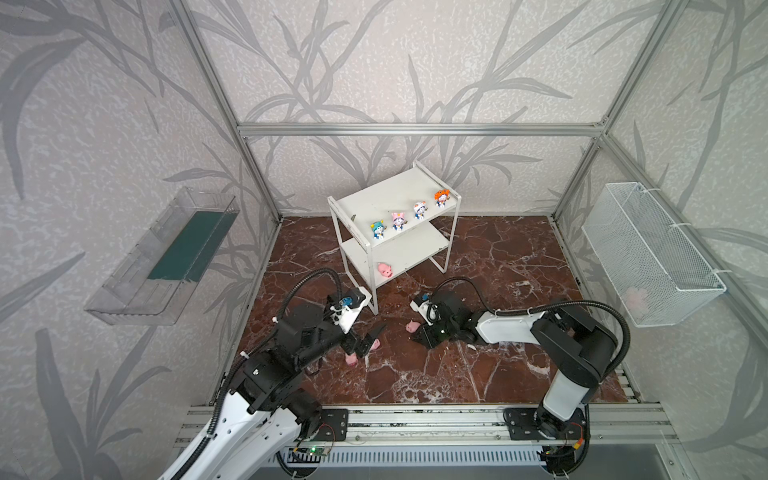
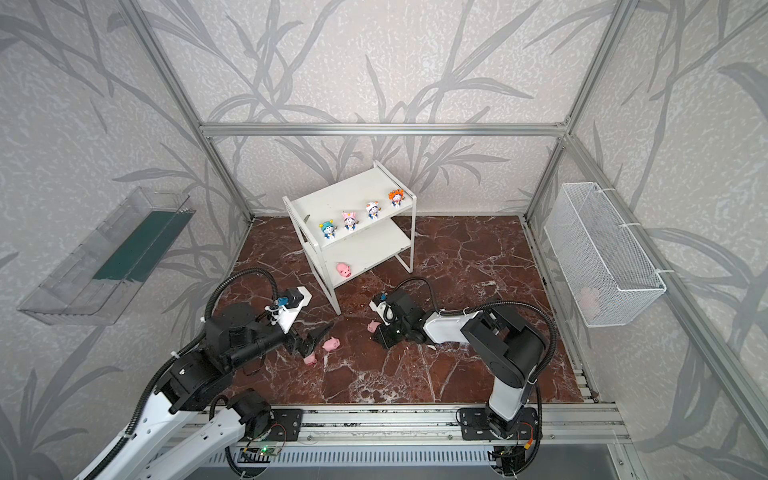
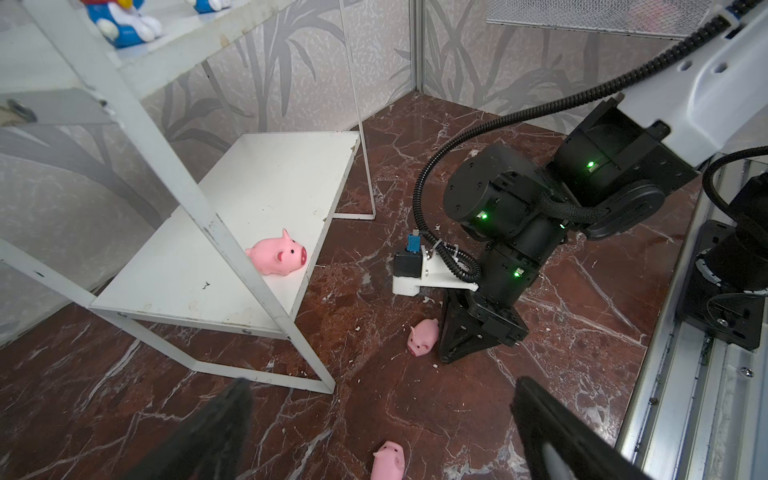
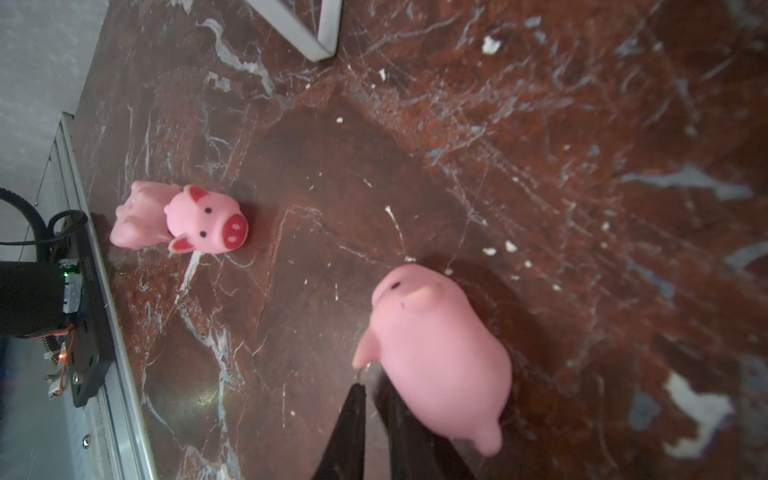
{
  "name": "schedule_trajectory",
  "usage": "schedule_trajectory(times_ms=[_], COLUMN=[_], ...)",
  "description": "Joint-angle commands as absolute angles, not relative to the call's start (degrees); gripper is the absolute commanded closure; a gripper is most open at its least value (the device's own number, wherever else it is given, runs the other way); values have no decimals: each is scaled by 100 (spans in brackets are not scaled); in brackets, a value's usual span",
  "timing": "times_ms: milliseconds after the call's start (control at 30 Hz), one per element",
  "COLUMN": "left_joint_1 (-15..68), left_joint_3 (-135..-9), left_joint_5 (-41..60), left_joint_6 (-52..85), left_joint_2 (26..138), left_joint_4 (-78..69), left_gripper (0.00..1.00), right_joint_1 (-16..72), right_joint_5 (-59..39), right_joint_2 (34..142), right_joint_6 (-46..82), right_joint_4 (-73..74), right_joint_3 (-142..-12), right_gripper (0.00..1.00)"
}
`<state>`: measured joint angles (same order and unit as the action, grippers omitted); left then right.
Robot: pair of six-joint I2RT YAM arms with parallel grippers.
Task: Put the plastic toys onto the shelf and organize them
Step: 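Lift the pink pig with the right gripper and carry it toward the shelf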
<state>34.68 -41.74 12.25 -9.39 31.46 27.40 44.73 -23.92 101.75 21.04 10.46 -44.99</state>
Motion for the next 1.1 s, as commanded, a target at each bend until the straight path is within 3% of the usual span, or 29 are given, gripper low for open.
schedule_trajectory(times_ms=[0, 500, 567, 767, 1067], left_joint_1=[3421, 3428, 3426, 3426, 3427], left_joint_3=[-4111, -4094, -4091, -4089, -4089], left_joint_5=[1297, 1256, 1244, 1278, 1266], left_joint_6=[-958, -958, -958, -958, -958], left_joint_2=[3085, 3050, 3048, 3057, 3008], left_joint_4=[2663, 2681, 2674, 2667, 2672], left_gripper=[1, 1, 1, 1, 1], right_joint_1=[4339, 4123, 4123, 4197, 4559], right_joint_5=[-2123, -1462, -1525, -1900, -1600], right_joint_2=[10369, 10505, 10440, 10200, 10395], right_joint_6=[2168, 1866, 1780, 1655, 1790], right_joint_4=[661, -19, -23, 330, 403], right_joint_3=[-4664, -5294, -5306, -5054, -5270], right_gripper=[85, 83, 79, 56, 45])
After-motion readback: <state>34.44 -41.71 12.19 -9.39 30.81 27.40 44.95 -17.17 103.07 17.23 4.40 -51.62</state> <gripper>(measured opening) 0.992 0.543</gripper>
